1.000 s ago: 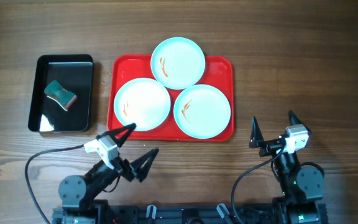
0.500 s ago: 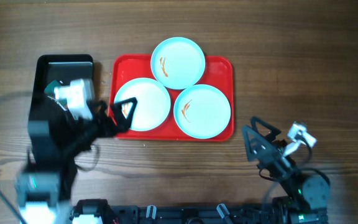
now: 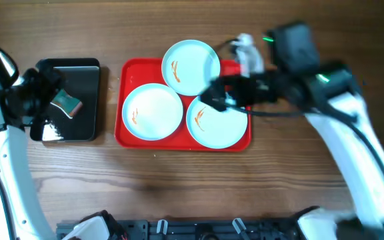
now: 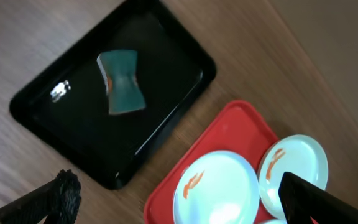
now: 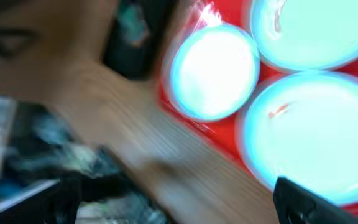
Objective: Clean dirty plates on tray and stack at the side
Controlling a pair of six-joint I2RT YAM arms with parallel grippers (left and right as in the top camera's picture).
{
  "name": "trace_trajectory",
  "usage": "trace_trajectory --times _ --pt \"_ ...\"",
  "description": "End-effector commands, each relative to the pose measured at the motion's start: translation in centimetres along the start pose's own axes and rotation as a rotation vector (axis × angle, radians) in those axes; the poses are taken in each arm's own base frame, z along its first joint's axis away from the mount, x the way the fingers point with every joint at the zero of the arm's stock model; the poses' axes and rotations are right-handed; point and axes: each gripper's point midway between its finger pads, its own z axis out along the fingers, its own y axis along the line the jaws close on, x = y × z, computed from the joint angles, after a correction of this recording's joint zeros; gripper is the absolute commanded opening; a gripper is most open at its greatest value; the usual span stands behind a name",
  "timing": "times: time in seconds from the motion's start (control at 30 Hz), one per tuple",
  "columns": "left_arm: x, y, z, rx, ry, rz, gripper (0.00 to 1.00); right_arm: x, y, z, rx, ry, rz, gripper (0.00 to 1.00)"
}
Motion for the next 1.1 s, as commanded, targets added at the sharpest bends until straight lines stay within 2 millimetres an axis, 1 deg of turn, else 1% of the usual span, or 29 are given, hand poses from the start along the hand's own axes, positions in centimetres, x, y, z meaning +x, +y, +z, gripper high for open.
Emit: trace_trajectory --times 0.0,0.03,0.07,0.1,0.13,0.17,0.2,0.23,0.27,0.3,0.37,0.43,0.47,0.53,0.57,0.67,0.73,0.77,0.8,0.83,0.9,0.93,0.97,1.0,1.03,1.07 --pt "0.0 0.6 0.4 -0.029 0.018 -0.029 1.0 -3.1 -1.8 5.1 0.234 0.018 -0.081 1.0" --pt "-0.1 1.1 0.9 -0.053 0.024 -0.032 1.0 -3.8 -1.2 7.2 0.187 0.009 0.017 1.0" --pt "-0.1 1.5 1.7 -0.077 0.04 -0.034 1.0 -3.8 -1.5 9.3 0.178 0.028 0.133 1.0" --pt "0.3 1.9 3.3 -0.102 0.089 -0.041 1.0 -3.2 -3.1 12.6 0.2 0.077 0.247 1.0" --pt "0.6 2.2 4.0 -0.115 0.112 -0.045 1.0 -3.3 -3.2 14.4 0.173 0.093 0.264 1.0" --pt "0.8 2.4 4.6 -0.125 0.131 -0.047 1.0 -3.3 -3.1 15.7 0.138 0.11 0.238 1.0" --pt "1.0 2.6 5.4 -0.137 0.154 -0.05 1.0 -3.0 -2.9 17.7 0.082 0.149 0.186 1.0" --pt "1.2 2.8 6.1 -0.147 0.174 -0.045 1.0 -2.3 -3.6 19.4 0.081 0.186 0.198 1.0" --pt "1.4 3.1 6.7 -0.156 0.192 -0.048 1.0 -1.6 -4.7 20.8 0.104 0.214 0.211 0.9" --pt "1.5 3.2 7.3 -0.164 0.207 -0.051 1.0 -1.0 -6.0 21.9 0.146 0.233 0.225 0.68" --pt "1.8 3.5 8.1 -0.177 0.231 -0.054 1.0 0.0 -7.7 23.6 0.2 0.259 0.25 0.54" --pt "1.8 3.5 8.2 -0.178 0.233 -0.054 1.0 -0.2 -8.5 24.3 0.231 0.242 0.24 0.48" --pt "1.8 3.5 8.2 -0.178 0.233 -0.054 1.0 -0.2 -9.1 24.6 0.272 0.235 0.228 0.48" --pt "1.8 3.5 8.2 -0.178 0.233 -0.053 1.0 0.1 -9.5 25.3 0.309 0.23 0.208 0.48" --pt "1.8 3.6 8.2 -0.181 0.232 -0.05 1.0 0.4 -9.3 26.1 0.32 0.233 0.192 0.47" --pt "1.7 3.8 8.1 -0.191 0.227 -0.049 1.0 1.5 -8.9 27.5 0.342 0.254 0.167 0.43" --pt "1.7 3.8 8.1 -0.191 0.227 -0.049 1.0 1.5 -8.7 27.8 0.346 0.248 0.154 0.4" --pt "1.7 3.8 8.1 -0.191 0.227 -0.049 1.0 1.4 -8.9 27.8 0.378 0.237 0.14 0.4" --pt "1.7 3.8 8.1 -0.193 0.226 -0.048 1.0 1.4 -9.0 27.8 0.39 0.234 0.135 0.37" --pt "1.7 3.8 8.1 -0.194 0.226 -0.048 1.0 1.5 -9.0 27.8 0.39 0.235 0.135 0.28" --pt "1.9 3.9 8.1 -0.197 0.232 -0.049 0.99 1.5 -9.0 27.8 0.392 0.236 0.146 0.17" --pt "2.0 4.0 8.1 -0.2 0.239 -0.05 0.97 1.7 -9.1 27.8 0.395 0.234 0.161 0.15" --pt "2.8 4.4 8.4 -0.212 0.261 -0.052 0.84 2.3 -9.5 28.2 0.401 0.239 0.186 0.08" --pt "3.1 4.6 8.7 -0.215 0.267 -0.053 0.8 2.5 -9.6 28.3 0.402 0.24 0.188 0.08" --pt "3.5 4.8 9.0 -0.218 0.274 -0.054 0.72 2.7 -9.7 28.4 0.404 0.244 0.188 0.07" --pt "4.0 5.2 9.6 -0.222 0.281 -0.055 0.62 2.8 -9.8 28.5 0.404 0.245 0.187 0.05"
